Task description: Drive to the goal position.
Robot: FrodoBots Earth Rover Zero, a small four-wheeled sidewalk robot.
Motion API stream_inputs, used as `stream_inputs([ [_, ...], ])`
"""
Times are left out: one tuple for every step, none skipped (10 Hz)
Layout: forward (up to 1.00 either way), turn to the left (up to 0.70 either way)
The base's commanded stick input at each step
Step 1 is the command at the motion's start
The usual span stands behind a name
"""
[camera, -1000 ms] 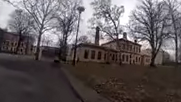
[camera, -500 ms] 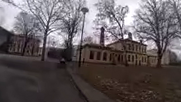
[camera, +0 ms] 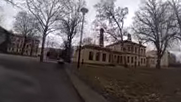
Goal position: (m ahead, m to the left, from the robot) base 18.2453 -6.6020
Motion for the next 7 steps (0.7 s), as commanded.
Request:
stream_inputs([
  [0.7,0.0],
  [0.7,0.0],
  [0.7,0.0],
  [0.7,0.0],
  [0.7,0.0],
  [0.7,0.24],
  [0.7,0.31],
])
